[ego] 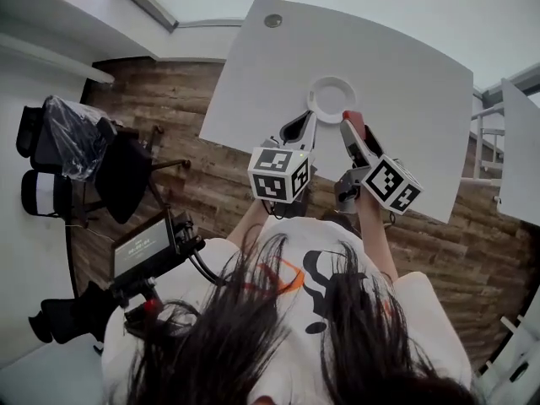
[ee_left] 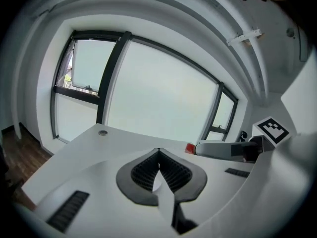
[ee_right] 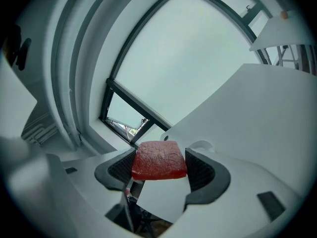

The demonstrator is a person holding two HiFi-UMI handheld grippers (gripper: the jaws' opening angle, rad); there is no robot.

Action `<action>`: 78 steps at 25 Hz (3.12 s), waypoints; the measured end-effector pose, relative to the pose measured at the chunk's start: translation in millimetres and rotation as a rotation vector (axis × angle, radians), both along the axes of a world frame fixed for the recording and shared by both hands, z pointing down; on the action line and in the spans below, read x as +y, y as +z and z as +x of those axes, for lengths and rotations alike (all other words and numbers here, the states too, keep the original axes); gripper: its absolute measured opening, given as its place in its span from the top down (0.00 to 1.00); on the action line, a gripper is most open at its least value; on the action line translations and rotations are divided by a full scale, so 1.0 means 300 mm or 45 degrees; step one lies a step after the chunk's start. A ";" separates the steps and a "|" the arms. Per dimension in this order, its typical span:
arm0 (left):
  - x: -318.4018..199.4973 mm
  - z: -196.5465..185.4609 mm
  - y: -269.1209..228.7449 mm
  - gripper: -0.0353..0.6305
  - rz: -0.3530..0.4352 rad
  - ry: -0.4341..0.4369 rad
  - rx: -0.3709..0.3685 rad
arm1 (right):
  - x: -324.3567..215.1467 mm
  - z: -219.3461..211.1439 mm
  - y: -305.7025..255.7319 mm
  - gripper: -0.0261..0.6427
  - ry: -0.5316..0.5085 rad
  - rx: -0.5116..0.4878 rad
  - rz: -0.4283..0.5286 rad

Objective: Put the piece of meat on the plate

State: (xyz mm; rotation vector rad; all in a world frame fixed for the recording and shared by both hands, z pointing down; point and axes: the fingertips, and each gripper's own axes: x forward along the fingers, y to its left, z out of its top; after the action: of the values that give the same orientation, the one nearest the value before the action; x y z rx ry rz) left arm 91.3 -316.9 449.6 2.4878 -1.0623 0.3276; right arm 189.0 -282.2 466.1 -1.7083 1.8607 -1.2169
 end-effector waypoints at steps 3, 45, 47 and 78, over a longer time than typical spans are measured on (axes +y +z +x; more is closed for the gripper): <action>-0.063 0.006 0.044 0.94 -0.037 0.053 -0.012 | -0.054 0.008 0.035 0.48 0.043 0.009 -0.037; -0.406 0.029 0.256 0.94 -0.223 0.262 -0.055 | -0.418 0.005 0.652 0.48 -0.169 0.858 -0.592; -0.406 0.030 0.257 0.94 -0.223 0.262 -0.056 | -0.420 0.002 0.652 0.48 -0.181 0.887 -0.593; -0.364 0.010 0.284 0.94 -0.233 0.301 -0.079 | -0.353 0.084 0.485 0.48 0.122 0.379 -0.474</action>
State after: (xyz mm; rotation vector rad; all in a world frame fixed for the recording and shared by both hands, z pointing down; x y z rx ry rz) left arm 94.4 -426.1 534.7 2.4514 -0.7245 0.5495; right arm 214.1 -388.0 611.7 -2.2581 1.7617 -1.4012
